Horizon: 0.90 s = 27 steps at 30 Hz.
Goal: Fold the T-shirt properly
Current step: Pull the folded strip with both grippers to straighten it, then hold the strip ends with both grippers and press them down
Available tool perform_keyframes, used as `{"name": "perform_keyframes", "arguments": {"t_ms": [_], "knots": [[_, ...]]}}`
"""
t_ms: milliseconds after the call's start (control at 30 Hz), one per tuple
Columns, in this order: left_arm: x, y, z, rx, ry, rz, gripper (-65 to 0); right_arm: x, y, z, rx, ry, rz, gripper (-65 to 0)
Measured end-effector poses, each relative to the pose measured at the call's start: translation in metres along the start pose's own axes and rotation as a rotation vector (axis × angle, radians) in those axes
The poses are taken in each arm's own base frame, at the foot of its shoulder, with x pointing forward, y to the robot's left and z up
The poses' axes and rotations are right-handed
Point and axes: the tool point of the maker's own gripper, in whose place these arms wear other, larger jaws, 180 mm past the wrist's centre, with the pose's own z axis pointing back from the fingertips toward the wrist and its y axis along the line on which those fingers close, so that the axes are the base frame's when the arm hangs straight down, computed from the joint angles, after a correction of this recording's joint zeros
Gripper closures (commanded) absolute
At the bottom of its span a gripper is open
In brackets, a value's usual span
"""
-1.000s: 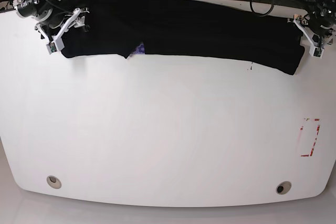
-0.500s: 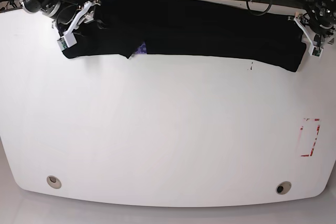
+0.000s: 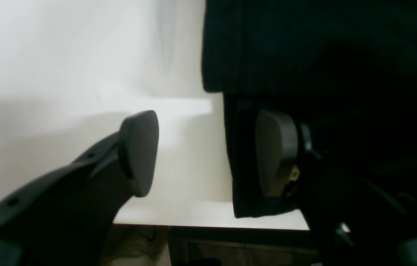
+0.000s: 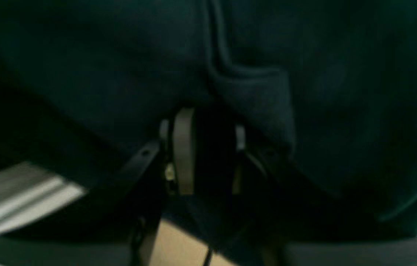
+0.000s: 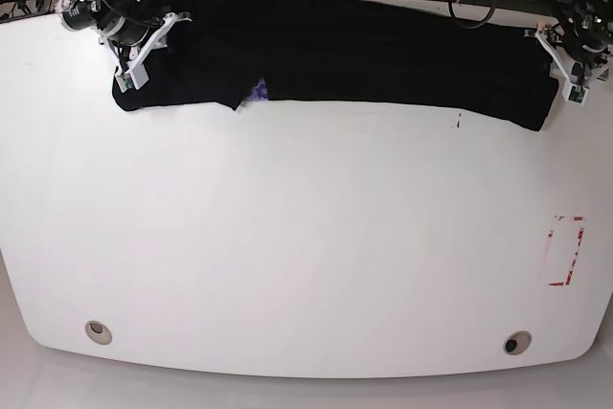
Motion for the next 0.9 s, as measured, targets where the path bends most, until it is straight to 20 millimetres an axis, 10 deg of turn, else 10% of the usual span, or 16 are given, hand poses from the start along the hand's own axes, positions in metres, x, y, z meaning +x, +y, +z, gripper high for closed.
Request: {"name": "perform_keyframes", "arguments": {"t_ms": [433, 900], "knots": [[0.038, -0.018, -0.026, -0.084, -0.089, 0.071, -38.5, 0.046, -0.047, -0.014, -0.056, -0.069, 0.009, -12.5], [0.047, 0.004, 0.016, -0.013, 0.003, 0.036, -38.6, 0.055, -0.053, -0.013, -0.078, -0.061, 0.027, -12.5]]}}
